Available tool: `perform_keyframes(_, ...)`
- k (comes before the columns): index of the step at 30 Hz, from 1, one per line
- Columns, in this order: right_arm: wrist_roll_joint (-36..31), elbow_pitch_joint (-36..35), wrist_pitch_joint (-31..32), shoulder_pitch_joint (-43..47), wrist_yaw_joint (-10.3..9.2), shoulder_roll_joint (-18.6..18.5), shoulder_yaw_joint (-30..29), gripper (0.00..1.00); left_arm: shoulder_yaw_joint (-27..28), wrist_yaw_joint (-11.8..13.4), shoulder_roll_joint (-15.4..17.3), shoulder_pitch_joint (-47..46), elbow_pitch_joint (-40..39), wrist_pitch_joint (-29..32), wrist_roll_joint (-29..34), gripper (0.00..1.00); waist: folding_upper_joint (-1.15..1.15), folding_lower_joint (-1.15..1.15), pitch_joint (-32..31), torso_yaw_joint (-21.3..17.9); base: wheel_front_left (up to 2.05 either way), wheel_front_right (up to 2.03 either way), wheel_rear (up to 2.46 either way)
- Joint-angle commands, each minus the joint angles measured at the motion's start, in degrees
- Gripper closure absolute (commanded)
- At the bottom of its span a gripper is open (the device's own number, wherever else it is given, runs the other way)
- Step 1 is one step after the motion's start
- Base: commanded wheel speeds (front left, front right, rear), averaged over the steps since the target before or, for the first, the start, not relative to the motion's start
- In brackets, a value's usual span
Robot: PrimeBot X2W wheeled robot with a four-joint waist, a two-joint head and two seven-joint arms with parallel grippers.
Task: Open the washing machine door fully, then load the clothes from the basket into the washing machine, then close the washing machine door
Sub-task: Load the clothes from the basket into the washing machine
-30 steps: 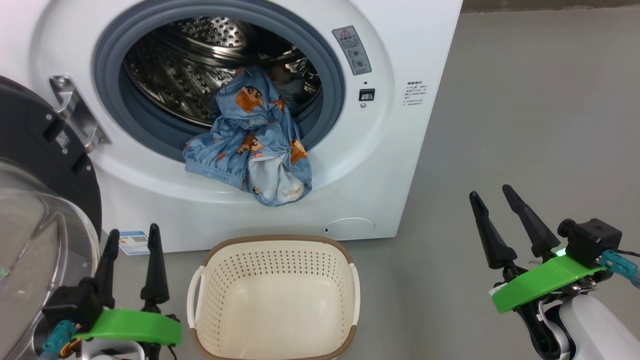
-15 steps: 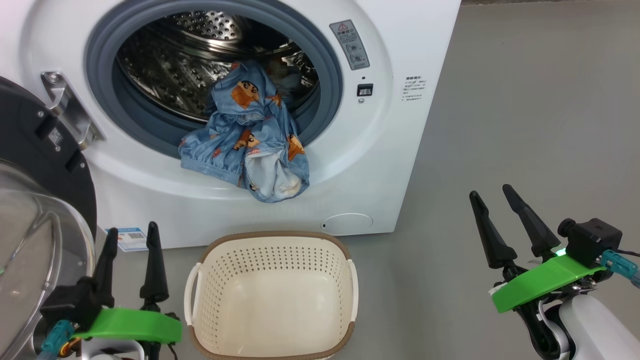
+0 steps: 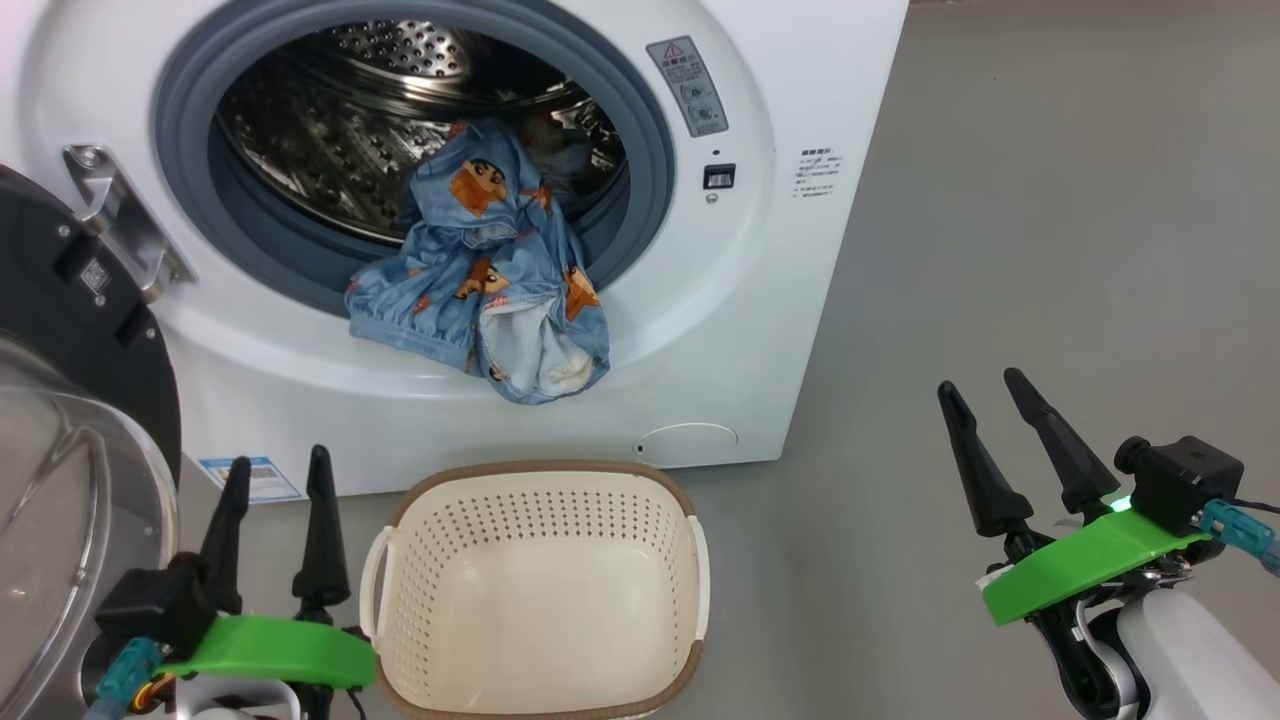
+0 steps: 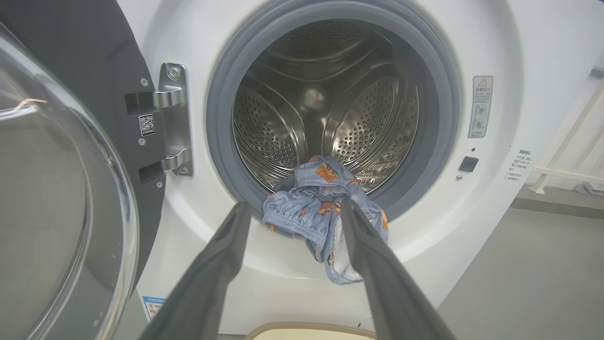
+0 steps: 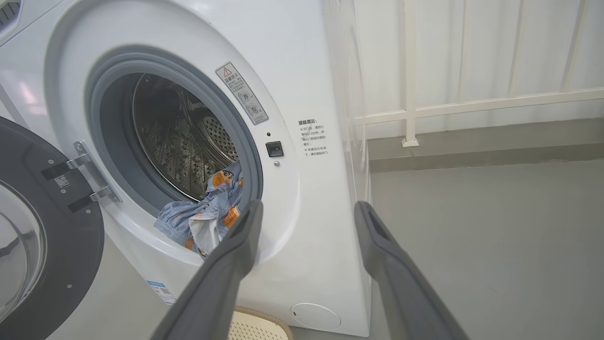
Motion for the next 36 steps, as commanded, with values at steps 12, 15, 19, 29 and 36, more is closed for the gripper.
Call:
perform_keyframes(12, 0.14, -2.14, -0.46, -1.51, 0.32, -0.13, 0.73, 0.0, -0.55, -1.12, 0.89, -5.62, 4.95, 1.05, -1.34, 0.0, 0.0, 0.0, 3.58, -2.51, 0.0, 0.0, 0.0)
perform_keyframes(15, 0.06, -2.27, -0.46, -1.76, 0.32, -0.06, 0.57, 0.0, -1.15, -1.45, 0.87, -7.21, 6.69, 1.39, -1.44, 0.0, 0.0, 0.0, 4.65, -3.17, 0.0, 0.0, 0.0)
perform_keyframes(19, -0.16, -2.7, -0.46, -2.38, 0.32, 0.31, 0.23, 0.0, -2.27, -2.3, 0.99, -11.15, 11.29, 1.87, -1.99, 0.0, 0.0, 0.0, 7.13, -4.46, 0.0, 0.0, 0.0)
perform_keyframes(29, -0.87, -3.9, -0.46, -4.74, 0.32, 1.52, -0.38, 0.0, -4.75, -3.57, 1.59, -21.92, 23.69, 1.28, -3.19, 0.0, 0.0, 0.0, 13.76, -7.68, 0.0, 0.0, 0.0)
perform_keyframes(36, -1.3, -4.49, -0.46, -6.31, 0.32, 2.78, -0.51, 0.0, -6.82, -3.94, 2.13, -29.26, 32.5, 1.58, -5.1, 0.0, 0.0, 0.0, 17.63, -9.89, 0.0, 0.0, 0.0)
